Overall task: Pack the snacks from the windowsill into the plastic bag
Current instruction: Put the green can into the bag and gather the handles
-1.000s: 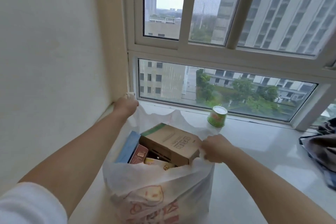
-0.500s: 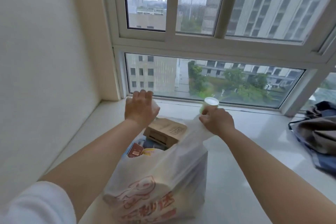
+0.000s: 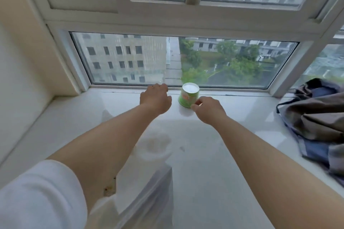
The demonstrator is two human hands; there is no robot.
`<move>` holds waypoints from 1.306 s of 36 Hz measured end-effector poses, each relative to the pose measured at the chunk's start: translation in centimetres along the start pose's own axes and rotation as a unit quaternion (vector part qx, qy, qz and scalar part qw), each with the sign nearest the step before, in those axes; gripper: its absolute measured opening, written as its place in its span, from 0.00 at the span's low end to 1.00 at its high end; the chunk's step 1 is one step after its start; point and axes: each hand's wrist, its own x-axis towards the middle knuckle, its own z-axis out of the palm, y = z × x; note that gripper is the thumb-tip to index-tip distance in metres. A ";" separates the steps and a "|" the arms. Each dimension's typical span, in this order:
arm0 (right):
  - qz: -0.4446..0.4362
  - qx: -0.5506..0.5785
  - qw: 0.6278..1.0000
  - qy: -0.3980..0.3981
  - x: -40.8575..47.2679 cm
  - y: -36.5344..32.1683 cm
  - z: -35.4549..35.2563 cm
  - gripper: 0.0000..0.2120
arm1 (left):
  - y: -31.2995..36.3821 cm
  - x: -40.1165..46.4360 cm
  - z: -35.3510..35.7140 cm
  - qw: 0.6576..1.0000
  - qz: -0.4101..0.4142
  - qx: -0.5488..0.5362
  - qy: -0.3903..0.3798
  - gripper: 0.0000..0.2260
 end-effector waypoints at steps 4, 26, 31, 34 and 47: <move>0.030 -0.009 0.999 -0.037 5.0 3.7 0.8 0.11 | 2.1 4.6 4.1 0.998 -0.025 0.027 -0.053 0.19; 0.018 -0.085 0.995 -0.044 28.4 12.3 13.6 0.15 | -4.0 21.5 27.5 0.963 -0.110 0.026 -0.245 0.34; -0.041 -0.170 0.984 0.032 31.9 12.0 15.4 0.19 | -6.2 23.1 30.0 0.958 -0.102 0.052 -0.264 0.47; -0.087 -0.207 0.971 0.080 33.8 11.7 15.9 0.23 | -6.9 24.2 30.3 0.957 -0.098 0.048 -0.267 0.49; -0.137 -0.171 0.963 0.156 35.1 12.5 18.2 0.11 | -6.3 24.6 28.9 0.953 -0.086 0.064 -0.282 0.48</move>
